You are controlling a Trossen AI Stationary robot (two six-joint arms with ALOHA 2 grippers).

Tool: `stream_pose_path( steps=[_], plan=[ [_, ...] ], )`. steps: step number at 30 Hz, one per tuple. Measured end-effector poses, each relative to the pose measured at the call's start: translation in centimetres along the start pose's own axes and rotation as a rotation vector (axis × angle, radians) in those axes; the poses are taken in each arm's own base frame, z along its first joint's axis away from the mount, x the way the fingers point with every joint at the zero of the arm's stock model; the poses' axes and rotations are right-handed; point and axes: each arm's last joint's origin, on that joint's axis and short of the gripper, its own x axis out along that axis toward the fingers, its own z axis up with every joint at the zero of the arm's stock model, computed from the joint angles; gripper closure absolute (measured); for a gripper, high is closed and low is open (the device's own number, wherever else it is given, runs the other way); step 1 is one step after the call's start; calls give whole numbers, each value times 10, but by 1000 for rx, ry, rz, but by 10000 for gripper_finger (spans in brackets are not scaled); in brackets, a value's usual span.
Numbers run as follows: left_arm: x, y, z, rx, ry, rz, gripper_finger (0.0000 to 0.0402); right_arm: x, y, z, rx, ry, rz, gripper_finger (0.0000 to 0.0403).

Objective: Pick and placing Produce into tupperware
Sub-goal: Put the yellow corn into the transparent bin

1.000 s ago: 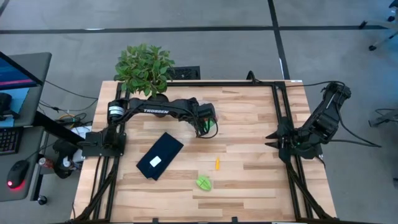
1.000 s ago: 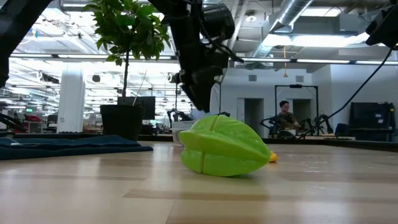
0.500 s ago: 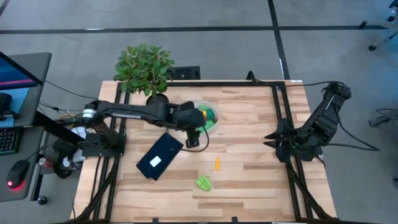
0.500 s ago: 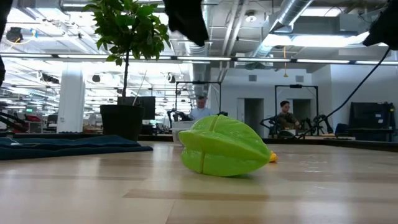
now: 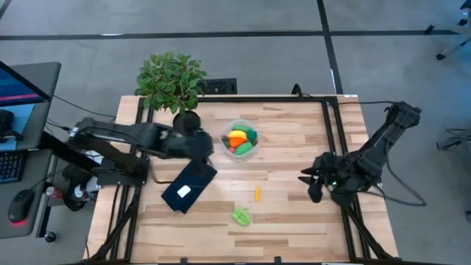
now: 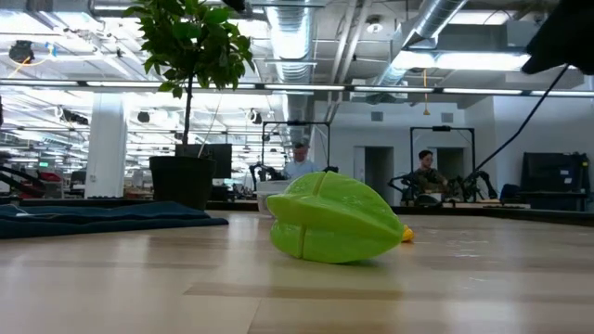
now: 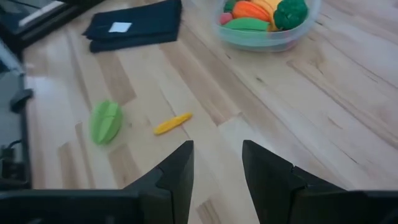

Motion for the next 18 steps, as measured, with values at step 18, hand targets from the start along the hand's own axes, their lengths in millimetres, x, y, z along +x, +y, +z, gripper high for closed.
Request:
stream_pose_path(
  steps=[18],
  plan=[
    [-5, 1, -159, -502, -466, -211, 203, 83, 36, 6, 200, 81, -64, 274]
  ],
)
